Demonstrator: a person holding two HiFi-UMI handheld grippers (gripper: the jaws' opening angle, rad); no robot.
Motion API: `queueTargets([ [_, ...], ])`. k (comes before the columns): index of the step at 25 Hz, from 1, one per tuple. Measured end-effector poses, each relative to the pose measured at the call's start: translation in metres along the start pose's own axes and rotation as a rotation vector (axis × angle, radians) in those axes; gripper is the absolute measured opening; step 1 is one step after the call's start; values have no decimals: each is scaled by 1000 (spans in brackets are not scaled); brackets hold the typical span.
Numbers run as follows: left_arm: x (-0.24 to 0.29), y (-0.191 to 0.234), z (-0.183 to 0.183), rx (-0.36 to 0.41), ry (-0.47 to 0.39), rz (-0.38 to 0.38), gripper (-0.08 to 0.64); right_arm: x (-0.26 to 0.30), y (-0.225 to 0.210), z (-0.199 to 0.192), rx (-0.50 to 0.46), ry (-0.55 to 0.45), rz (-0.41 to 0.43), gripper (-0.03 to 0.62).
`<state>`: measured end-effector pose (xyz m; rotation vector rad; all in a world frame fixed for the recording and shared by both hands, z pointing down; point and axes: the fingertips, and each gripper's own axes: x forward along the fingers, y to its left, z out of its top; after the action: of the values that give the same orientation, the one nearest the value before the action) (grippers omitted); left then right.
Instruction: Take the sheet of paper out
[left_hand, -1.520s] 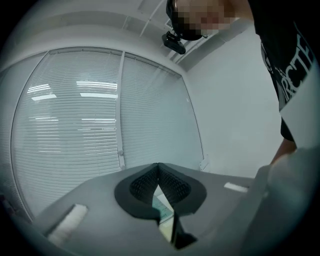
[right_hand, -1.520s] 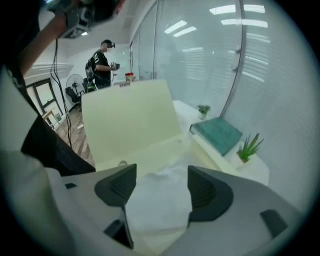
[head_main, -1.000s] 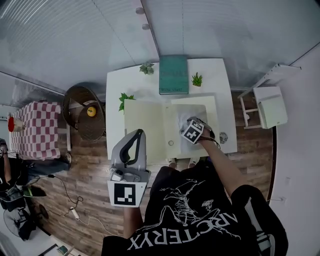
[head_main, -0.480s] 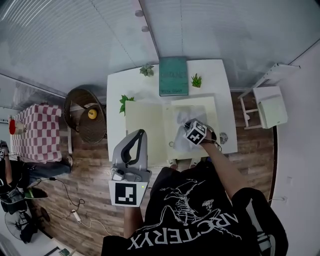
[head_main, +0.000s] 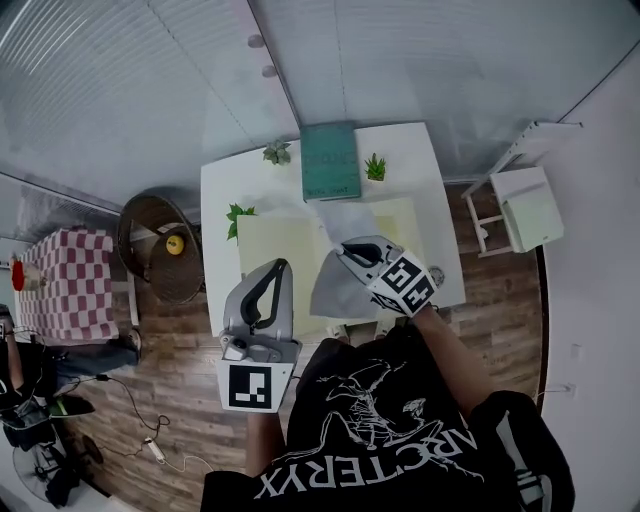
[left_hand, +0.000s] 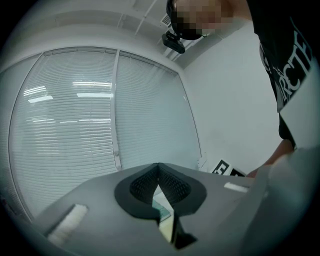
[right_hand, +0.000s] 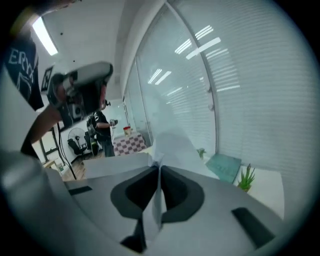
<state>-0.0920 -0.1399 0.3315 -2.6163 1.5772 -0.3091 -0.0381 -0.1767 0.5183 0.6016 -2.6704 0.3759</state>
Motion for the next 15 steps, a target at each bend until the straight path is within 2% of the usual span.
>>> queueTargets([
  [3, 0, 2, 0, -7, -9, 10, 12, -30, -7, 49, -8, -160, -48, 28],
  [6, 0, 7, 1, -7, -14, 26, 12, -61, -15, 86, -74, -269, -125, 28],
  [10, 0, 18, 5, -7, -31, 49, 12, -100, -19, 120, -181, -339, -243, 28],
  [15, 1, 26, 6, -5, -48, 60, 12, -137, -23, 149, -232, -405, -336, 28],
])
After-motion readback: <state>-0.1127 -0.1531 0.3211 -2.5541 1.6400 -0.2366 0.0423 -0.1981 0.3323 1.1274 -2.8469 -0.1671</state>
